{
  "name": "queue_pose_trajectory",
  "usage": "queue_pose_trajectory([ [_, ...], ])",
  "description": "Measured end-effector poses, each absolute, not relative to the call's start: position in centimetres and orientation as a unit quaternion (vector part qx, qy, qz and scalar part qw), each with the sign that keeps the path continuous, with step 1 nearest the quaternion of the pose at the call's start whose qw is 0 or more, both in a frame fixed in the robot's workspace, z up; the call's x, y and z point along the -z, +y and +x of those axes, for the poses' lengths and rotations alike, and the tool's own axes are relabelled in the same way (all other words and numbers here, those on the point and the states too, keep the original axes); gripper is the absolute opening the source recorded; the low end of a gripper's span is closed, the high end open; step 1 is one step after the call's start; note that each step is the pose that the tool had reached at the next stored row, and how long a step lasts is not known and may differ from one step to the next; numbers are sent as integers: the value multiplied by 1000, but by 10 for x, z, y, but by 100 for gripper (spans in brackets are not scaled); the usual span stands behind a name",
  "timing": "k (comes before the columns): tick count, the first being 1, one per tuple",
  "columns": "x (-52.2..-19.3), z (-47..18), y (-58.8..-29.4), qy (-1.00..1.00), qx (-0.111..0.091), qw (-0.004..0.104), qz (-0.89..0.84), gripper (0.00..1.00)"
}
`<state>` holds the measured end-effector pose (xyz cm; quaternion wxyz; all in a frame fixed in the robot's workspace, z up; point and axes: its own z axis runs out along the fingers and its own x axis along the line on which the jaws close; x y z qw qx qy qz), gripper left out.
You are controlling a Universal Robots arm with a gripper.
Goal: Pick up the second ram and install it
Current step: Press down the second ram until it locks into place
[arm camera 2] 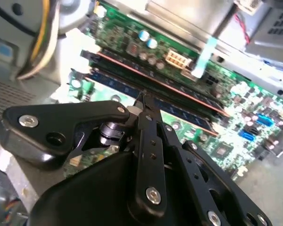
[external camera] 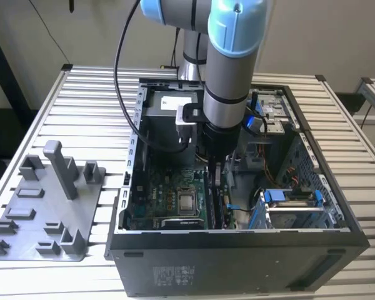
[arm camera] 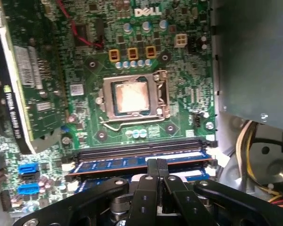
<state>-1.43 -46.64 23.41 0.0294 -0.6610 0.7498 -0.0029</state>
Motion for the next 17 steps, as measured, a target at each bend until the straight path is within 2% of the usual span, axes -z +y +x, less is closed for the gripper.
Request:
queue_pose_trajectory([
  [17,-222,-14,-472,750,1,29,-661,11],
])
